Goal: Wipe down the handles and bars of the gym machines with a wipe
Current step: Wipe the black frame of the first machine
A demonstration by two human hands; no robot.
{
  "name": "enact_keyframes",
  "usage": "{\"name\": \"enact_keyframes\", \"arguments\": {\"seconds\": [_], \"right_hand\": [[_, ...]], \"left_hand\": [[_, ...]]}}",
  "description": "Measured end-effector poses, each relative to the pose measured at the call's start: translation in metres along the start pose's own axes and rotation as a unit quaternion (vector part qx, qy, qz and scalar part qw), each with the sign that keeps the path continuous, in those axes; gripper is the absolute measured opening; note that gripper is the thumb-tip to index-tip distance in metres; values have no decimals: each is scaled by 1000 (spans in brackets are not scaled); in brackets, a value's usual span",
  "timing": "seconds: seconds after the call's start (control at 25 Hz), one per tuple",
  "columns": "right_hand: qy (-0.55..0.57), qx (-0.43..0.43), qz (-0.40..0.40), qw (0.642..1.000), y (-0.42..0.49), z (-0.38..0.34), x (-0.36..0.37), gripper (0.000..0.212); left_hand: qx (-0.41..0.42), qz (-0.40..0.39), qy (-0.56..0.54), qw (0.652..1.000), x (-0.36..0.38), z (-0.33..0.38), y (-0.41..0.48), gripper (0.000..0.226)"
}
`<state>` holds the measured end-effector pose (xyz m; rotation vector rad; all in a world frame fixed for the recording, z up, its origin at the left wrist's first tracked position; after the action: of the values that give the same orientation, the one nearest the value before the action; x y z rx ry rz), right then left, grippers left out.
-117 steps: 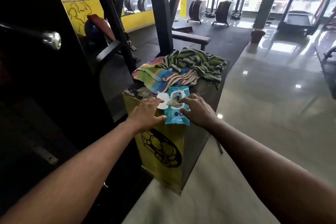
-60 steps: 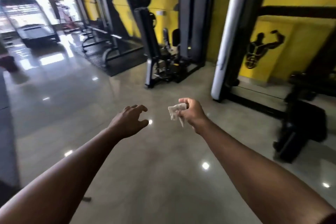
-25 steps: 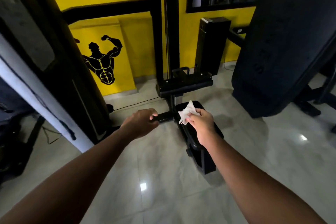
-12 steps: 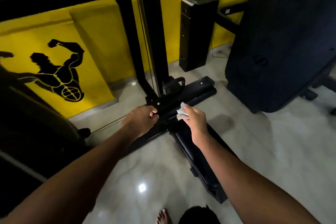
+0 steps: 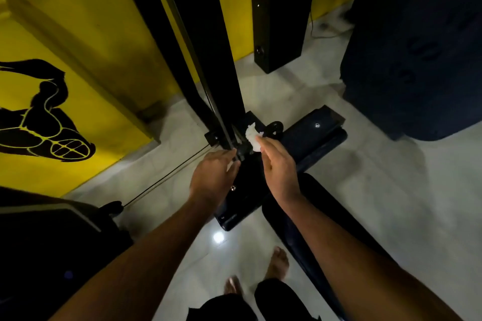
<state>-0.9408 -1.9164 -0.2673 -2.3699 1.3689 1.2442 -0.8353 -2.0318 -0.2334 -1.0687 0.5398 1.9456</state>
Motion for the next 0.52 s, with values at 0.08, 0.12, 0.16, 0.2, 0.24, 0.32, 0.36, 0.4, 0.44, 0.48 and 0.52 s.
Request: {"name": "enact_keyframes", "arguments": {"seconds": [0.08,0.12,0.16,0.2,0.24,0.32,0.36,0.4,0.44,0.48,0.52], "right_hand": [[-8,-10,12,1000,12,11,21,34],[-14,-22,21,999,15,13,28,32],[-23,-38,27,999,15,13,33,30],[-36,-56,28,997,12,10,37,29],[-51,-77,25,995,9,7,42,28],[-78,-125,3,989,3,9,51,28],[-82,-137,-16,987,5,15,52,28],[-84,-140,-35,986,12,23,53,27],[-93,-134,-40,986,20,32,54,29],[-105,-117,-29,987,26,36,53,31],[-110,-89,-13,990,26,36,54,30]], "left_hand": [[9,-12,-5,1000,17,-16,20,42],[18,-20,-6,1000,25,-22,27,41],[31,-26,-9,999,31,-26,32,40],[56,-25,-10,998,34,-26,35,37],[90,-14,-17,996,37,-27,38,32],[154,24,-43,987,38,-30,40,28],[174,37,-54,983,39,-33,40,29],[180,41,-58,981,41,-37,41,31],[176,38,-55,982,42,-40,43,32],[169,37,-51,984,43,-43,44,32],[166,38,-51,984,43,-45,45,32]]}}
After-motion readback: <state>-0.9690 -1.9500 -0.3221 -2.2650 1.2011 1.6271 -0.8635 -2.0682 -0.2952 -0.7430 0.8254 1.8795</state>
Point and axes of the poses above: each hand's wrist, its own y-axis towards the middle knuckle, its own x-axis out of the palm, z = x × y, the point moved 5 cm from there along y, towards the middle knuckle, and after that the axes turned 12 degrees about -y, right-handed, at the moved point
